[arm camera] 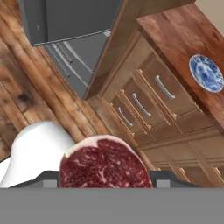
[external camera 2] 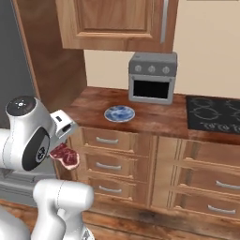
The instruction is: Place the steak on the counter behind the older steak on the same shelf of the fridge to maintain FIFO order. Close the fridge door when finished.
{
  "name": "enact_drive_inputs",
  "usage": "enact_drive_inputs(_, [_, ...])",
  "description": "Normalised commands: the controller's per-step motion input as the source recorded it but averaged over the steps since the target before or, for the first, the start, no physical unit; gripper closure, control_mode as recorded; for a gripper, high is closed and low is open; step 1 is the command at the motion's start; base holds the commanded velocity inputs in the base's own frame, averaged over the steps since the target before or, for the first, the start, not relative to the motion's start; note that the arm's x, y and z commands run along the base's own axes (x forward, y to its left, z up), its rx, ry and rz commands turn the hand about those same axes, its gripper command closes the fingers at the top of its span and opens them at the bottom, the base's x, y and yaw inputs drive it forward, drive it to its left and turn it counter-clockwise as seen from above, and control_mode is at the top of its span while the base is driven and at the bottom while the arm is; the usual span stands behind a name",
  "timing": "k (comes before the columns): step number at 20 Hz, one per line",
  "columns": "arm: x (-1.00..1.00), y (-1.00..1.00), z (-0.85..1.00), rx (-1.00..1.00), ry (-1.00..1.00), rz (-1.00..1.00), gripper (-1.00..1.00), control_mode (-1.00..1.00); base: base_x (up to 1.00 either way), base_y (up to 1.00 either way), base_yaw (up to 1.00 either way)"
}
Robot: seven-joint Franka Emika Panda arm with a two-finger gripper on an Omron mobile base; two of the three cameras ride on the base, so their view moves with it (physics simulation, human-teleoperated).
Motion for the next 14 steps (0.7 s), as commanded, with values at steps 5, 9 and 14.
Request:
enact_drive_inputs(5, [0.00, 0.00, 0.00, 0.00, 0.00, 0.00, 1.00, 1.00, -0.74, -0.01, 0.40])
enact_drive_inputs(9, [0.00, 0.00, 0.00, 0.00, 0.00, 0.00, 1.00, 1.00, -0.06, -1.00, 0.46])
enact_drive_inputs(14, [0.00, 0.00, 0.00, 0.00, 0.00, 0.00, 1.00, 1.00, -0.42, -0.77, 0.56])
